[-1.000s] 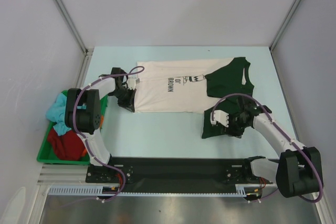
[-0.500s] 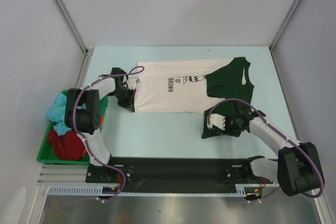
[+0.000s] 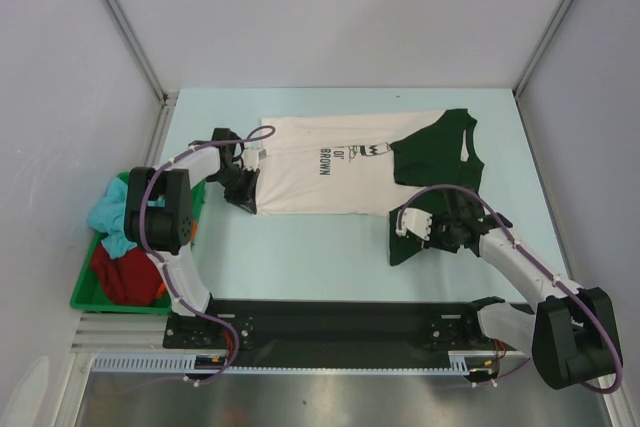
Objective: Fold and stack the t-shirts
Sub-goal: Fold the tshirt
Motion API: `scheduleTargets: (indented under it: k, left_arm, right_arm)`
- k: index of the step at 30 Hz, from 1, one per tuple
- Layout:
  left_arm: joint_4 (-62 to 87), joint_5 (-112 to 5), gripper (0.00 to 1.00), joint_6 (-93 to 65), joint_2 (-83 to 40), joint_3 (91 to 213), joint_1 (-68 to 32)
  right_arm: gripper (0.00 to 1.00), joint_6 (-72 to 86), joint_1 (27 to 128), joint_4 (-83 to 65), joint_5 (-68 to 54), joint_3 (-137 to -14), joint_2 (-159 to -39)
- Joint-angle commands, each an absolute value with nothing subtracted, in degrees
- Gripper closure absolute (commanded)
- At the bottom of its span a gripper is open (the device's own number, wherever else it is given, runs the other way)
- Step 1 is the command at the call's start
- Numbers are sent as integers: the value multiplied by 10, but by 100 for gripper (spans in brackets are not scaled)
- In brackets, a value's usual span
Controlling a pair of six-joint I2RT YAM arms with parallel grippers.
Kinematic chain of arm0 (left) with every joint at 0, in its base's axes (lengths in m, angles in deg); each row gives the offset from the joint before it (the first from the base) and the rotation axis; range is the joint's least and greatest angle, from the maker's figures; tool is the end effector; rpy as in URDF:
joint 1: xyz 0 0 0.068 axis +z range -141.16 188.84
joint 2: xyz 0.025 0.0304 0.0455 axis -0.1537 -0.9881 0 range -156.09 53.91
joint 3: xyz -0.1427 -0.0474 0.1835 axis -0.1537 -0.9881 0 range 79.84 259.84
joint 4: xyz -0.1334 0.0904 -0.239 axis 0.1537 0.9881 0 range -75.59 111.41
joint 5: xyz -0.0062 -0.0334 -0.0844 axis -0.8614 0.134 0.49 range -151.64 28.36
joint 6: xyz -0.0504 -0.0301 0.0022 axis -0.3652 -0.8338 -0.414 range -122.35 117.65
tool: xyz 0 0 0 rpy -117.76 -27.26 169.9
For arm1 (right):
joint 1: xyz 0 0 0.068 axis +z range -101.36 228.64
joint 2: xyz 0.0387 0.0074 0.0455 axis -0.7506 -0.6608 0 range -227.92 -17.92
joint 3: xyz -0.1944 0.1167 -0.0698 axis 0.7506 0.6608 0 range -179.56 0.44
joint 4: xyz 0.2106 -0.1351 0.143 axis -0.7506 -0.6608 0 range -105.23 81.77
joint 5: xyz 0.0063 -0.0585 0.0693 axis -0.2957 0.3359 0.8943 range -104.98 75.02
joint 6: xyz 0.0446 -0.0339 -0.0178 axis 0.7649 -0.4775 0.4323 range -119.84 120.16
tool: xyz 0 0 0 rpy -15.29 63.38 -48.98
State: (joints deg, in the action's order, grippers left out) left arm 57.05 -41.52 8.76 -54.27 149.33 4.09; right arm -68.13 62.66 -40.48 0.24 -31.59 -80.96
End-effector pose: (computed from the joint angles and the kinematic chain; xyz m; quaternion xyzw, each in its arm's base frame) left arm 0.3566 -0.0444 0.0924 0.1486 0.9706 -0.1698 0.0840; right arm 0.2244 0.0676 0.1236 -0.6577 0.7060 0.0102 0.2627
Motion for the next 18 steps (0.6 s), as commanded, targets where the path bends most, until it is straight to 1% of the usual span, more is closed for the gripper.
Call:
scheduleTargets:
  k: [1, 7, 10, 11, 14, 15, 18]
  left_arm:
    - [555, -435, 98, 108, -578, 1488, 30]
    - [558, -433, 98, 107, -581, 1495, 28]
    - [557, -434, 98, 108, -582, 1495, 27]
    - [557, -435, 98, 108, -582, 1494, 27]
    - [555, -435, 98, 108, -586, 1497, 25]
    - [556, -435, 98, 108, -588, 1500, 24]
    - [556, -434, 98, 107, -589, 1503, 19]
  right_arm:
    - [100, -667, 629, -388, -2, -363, -799]
    - [100, -641, 626, -329, -7, -415, -865]
    - [98, -622, 625, -275, -15, -434, -914]
    - [88, -615, 625, -263, -22, -442, -945]
    - [61, -577, 624, -222, -71, -479, -982]
    - [59, -562, 622, -186, -106, -483, -987]
    - [57, -518, 598, -196, -90, -515, -959]
